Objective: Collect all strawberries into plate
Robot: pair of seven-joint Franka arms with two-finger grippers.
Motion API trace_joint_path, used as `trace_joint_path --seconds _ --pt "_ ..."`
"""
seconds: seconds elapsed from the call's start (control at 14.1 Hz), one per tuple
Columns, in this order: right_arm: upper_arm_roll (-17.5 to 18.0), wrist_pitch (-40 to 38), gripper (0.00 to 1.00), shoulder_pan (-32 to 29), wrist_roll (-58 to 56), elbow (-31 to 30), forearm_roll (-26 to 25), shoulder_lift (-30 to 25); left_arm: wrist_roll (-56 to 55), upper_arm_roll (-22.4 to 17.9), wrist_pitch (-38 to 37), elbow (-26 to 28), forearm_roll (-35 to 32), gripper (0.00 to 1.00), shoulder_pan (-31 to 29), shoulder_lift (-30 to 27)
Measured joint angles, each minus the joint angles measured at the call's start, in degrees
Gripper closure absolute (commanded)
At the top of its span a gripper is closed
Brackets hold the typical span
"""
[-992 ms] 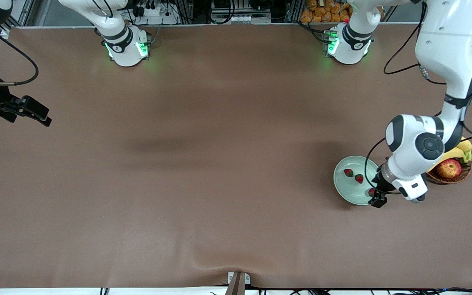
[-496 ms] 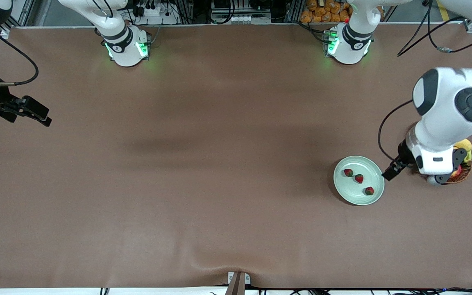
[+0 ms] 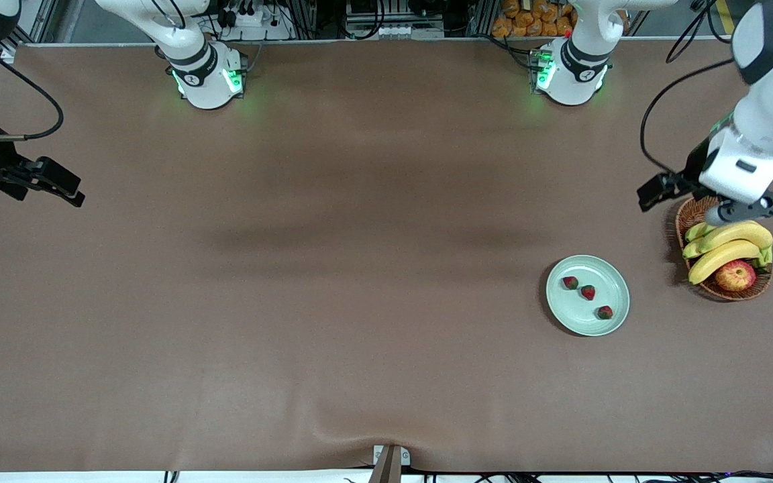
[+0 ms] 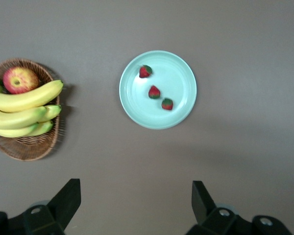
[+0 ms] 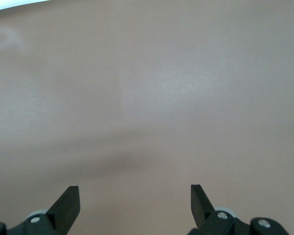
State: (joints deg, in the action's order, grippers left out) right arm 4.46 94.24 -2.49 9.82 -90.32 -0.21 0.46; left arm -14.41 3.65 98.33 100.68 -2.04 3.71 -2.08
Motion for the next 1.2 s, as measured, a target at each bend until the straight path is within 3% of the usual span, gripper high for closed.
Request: trace_joint_path --seconds 0.5,0.71,1.2 --pt "0.0 0.0 0.0 0.0 0.0 0.0 0.0 0.0 15.7 -2.5 -10.3 -8.1 0.2 0.0 2.4 0.0" --pt "0.0 0.0 0.0 0.0 0.0 0.0 0.0 0.0 16.6 -3.0 -13.2 -11.1 1.0 0.0 2.3 0.1" --pt "0.0 -0.1 0.0 0.0 0.0 0.0 0.0 0.0 16.7 -2.9 -13.6 -11.8 1.9 0.0 2.5 0.8"
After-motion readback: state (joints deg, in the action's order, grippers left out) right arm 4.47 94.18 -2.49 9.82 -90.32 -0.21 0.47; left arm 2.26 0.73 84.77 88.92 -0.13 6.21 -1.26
